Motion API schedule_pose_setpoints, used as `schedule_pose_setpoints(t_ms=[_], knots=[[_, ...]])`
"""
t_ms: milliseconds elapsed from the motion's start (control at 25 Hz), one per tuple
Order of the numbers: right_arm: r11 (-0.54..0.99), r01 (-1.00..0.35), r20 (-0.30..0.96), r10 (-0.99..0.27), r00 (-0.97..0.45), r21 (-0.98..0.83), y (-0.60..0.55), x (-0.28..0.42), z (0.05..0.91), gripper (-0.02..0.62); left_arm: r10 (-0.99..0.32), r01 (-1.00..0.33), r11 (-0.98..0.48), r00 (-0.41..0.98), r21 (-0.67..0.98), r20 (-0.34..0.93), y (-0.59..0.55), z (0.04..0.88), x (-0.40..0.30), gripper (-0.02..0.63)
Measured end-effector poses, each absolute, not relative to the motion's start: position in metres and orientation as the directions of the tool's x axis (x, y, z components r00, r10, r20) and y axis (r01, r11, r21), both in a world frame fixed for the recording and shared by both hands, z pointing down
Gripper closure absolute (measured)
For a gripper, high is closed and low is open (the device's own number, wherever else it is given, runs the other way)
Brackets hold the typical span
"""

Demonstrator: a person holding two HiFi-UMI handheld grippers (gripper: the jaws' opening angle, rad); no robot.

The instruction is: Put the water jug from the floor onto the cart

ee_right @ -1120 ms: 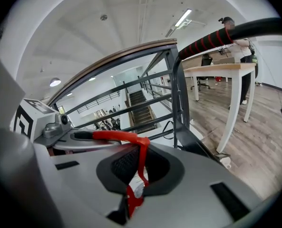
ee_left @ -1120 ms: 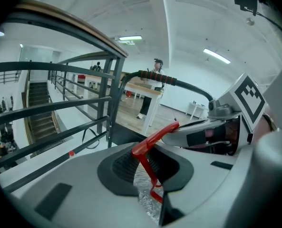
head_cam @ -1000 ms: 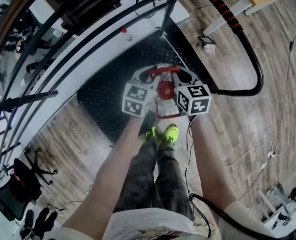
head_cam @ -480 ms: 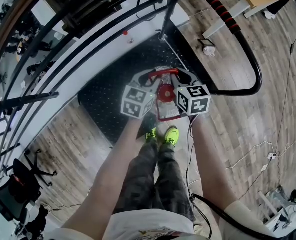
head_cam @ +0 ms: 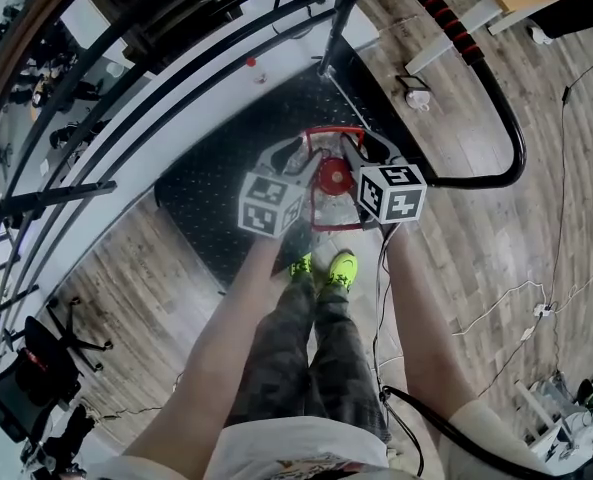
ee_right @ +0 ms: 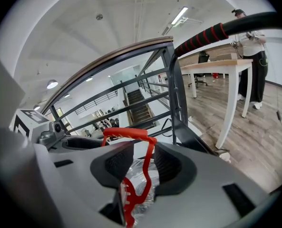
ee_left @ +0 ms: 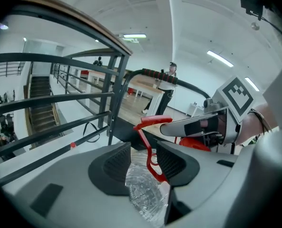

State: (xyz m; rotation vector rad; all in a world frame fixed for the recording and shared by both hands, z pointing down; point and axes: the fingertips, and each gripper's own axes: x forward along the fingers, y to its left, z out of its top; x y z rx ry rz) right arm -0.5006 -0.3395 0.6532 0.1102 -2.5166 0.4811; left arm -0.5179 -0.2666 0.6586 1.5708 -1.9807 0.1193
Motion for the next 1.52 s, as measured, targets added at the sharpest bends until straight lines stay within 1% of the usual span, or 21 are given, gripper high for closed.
schedule_pose_setpoints(t_ms=[200,280,360,640,800,1000,1080,1160,1200,1240,1280,1360,1520], knots=[[0.924,-0.203,0.552,0.011,-0.834,-0.325,-0.341,-0.494,0.651,0.474,-0.858,-0.916,0.292,-0.124,0.275,0.499,-0.268,0.652,-0.522,0.46],[0.915,-0.218,0.555,0.008,-0.832,-0.34,-0.342,-0.489,0.65,0.435,-0.857,-0.917,0.29,-0.122,0.272,0.5,-0.268,0.647,-0.523,0.46],[0.906,-0.235,0.563,0.004,-0.826,-0.351,-0.343,-0.484,0.647,0.414,-0.857,-0.919,0.287,-0.12,0.272,0.501,-0.267,0.641,-0.524,0.46],[0.904,-0.258,0.582,-0.013,-0.813,-0.341,-0.347,-0.457,0.625,0.411,-0.852,-0.925,0.275,-0.108,0.262,0.513,-0.257,0.615,-0.52,0.459],[0.924,-0.22,0.585,0.006,-0.811,-0.314,-0.335,-0.448,0.604,0.413,-0.856,-0.923,0.293,-0.138,0.247,0.498,-0.245,0.592,-0.515,0.459],[0.922,-0.178,0.543,0.04,-0.839,-0.343,-0.319,-0.443,0.567,0.413,-0.861,-0.934,0.292,-0.161,0.208,0.483,-0.235,0.555,-0.501,0.459],[0.926,-0.151,0.531,0.06,-0.845,-0.345,-0.309,-0.44,0.554,0.425,-0.867,-0.932,0.297,-0.173,0.208,0.467,-0.23,0.539,-0.495,0.459],[0.923,-0.132,0.513,0.078,-0.855,-0.361,-0.302,-0.439,0.54,0.442,-0.874,-0.935,0.279,-0.154,0.218,0.46,-0.229,0.525,-0.486,0.462],[0.92,-0.126,0.503,0.085,-0.86,-0.371,-0.3,-0.437,0.533,0.456,-0.877,-0.938,0.261,-0.133,0.226,0.462,-0.231,0.52,-0.478,0.478],[0.918,-0.118,0.493,0.091,-0.865,-0.378,-0.299,-0.435,0.525,0.468,-0.879,-0.942,0.242,-0.111,0.232,0.463,-0.234,0.515,-0.469,0.537],[0.918,-0.11,0.483,0.097,-0.87,-0.382,-0.297,-0.431,0.517,0.482,-0.882,-0.945,0.224,-0.094,0.236,0.462,-0.237,0.51,-0.46,0.581],[0.922,-0.086,0.461,0.107,-0.881,-0.378,-0.293,-0.424,0.501,0.508,-0.891,-0.95,0.198,-0.073,0.24,0.447,-0.242,0.497,-0.446,0.589],[0.933,-0.045,0.404,0.111,-0.908,-0.357,-0.287,-0.417,0.465,0.529,-0.912,-0.962,0.154,-0.052,0.225,0.406,-0.247,0.464,-0.426,0.592]])
